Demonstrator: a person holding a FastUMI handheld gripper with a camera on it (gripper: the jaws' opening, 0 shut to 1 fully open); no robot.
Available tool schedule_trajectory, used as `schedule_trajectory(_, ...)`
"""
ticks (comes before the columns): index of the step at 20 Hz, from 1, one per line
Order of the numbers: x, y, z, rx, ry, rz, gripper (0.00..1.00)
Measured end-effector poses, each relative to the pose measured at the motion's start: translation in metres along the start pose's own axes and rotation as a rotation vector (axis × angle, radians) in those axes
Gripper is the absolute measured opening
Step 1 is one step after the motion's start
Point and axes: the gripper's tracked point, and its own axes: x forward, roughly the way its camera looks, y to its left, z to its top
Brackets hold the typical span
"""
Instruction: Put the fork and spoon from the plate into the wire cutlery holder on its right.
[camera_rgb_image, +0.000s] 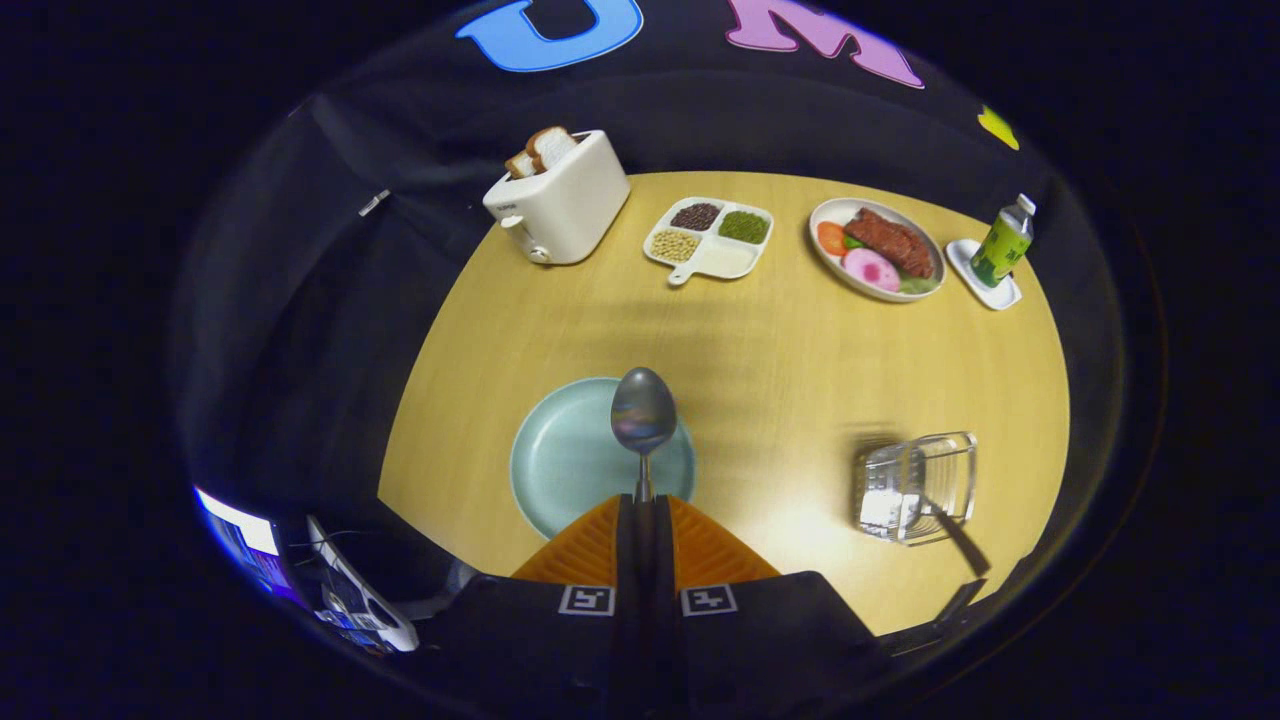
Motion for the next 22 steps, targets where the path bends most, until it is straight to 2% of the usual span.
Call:
schedule_trajectory(6, -0.049, -0.101, -0.014, 0.002, 0.108, -0.1, 0.09)
schedule_trajectory(14, -0.046, -0.186, -0.057, 0.024, 0.334, -0.203, 0.09)
schedule_trajectory(22, 0.008, -0.198, -0.062, 0.025, 0.494, -0.221, 0.09)
